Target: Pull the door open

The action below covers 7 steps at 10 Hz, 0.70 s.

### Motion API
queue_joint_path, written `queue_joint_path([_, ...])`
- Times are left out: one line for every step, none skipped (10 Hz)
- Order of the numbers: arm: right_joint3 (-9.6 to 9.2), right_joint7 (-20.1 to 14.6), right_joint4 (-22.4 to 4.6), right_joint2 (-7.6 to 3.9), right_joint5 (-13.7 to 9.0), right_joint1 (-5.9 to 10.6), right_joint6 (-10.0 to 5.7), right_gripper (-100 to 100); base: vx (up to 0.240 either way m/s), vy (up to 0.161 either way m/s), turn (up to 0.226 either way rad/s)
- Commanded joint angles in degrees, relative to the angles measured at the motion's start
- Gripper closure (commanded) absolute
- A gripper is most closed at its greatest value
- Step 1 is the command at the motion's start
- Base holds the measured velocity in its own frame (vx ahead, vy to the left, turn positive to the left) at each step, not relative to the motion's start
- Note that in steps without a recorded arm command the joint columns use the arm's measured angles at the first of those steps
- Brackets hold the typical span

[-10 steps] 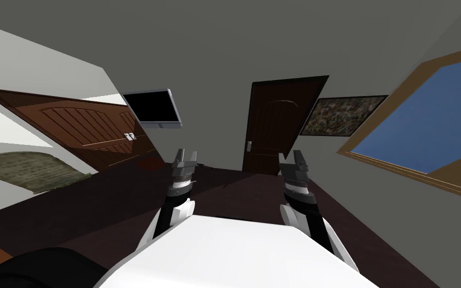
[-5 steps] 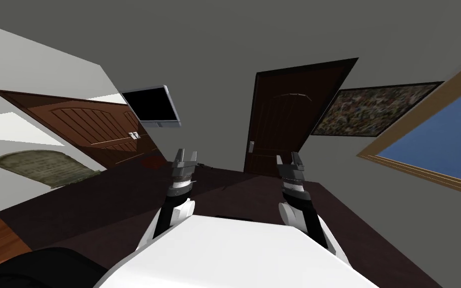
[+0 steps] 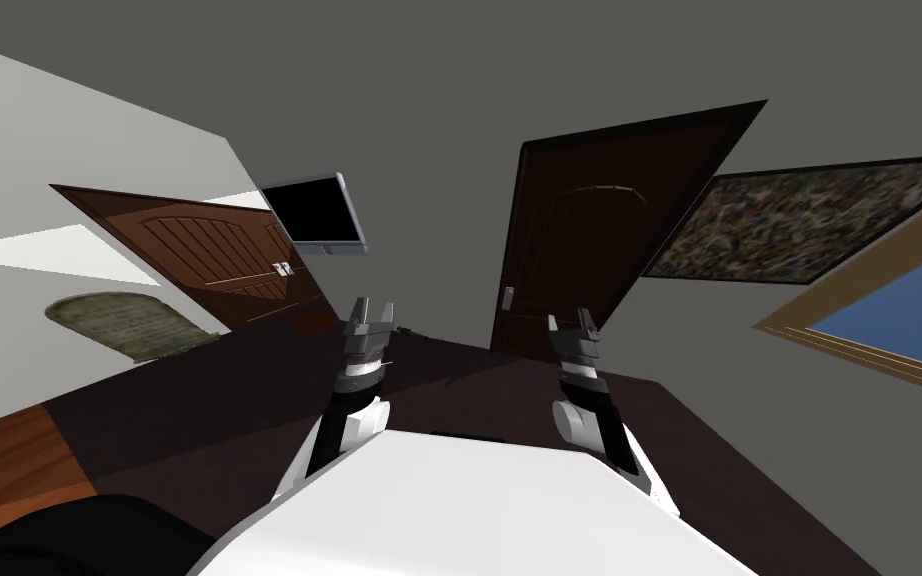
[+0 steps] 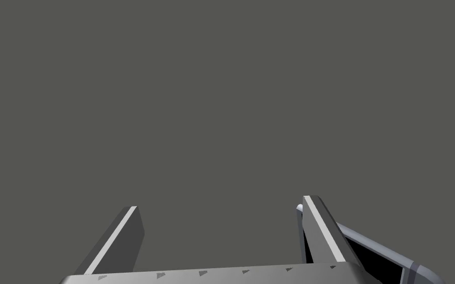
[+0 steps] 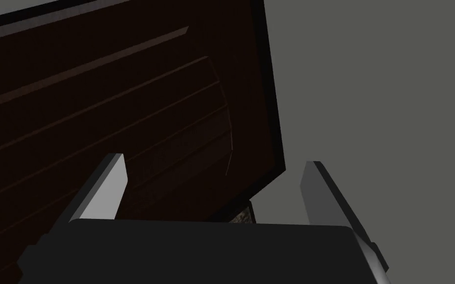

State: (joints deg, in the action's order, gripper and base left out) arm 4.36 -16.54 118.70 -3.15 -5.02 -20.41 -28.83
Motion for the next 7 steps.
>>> queue_joint_path([0.42,-1.9,-2.1,-0.22,-1.8,0.71,0.36,-100,0.088,-0.06,0.091])
queue_joint_path([0.65,-3.0,-3.3,-0.28,-2.8,1.26,0.63,-100,0.089,-0.051,0.09])
queue_joint_path([0.88,-4.1,-4.6,-0.32,-3.9,1.82,0.9,-100,0.092,-0.042,0.088])
queue_joint_path([1.12,-5.2,-6.0,-0.35,-5.0,2.4,1.19,-100,0.096,-0.042,0.107])
queue_joint_path([1.36,-6.4,-7.3,-0.37,-6.1,2.98,1.47,-100,0.095,-0.046,0.093])
queue_joint_path([1.6,-7.5,-8.7,-0.4,-7.2,3.56,1.76,-100,0.098,-0.043,0.097])
queue_joint_path([1.85,-8.7,-10.1,-0.38,-8.3,4.16,2.05,-100,0.084,-0.049,0.1])
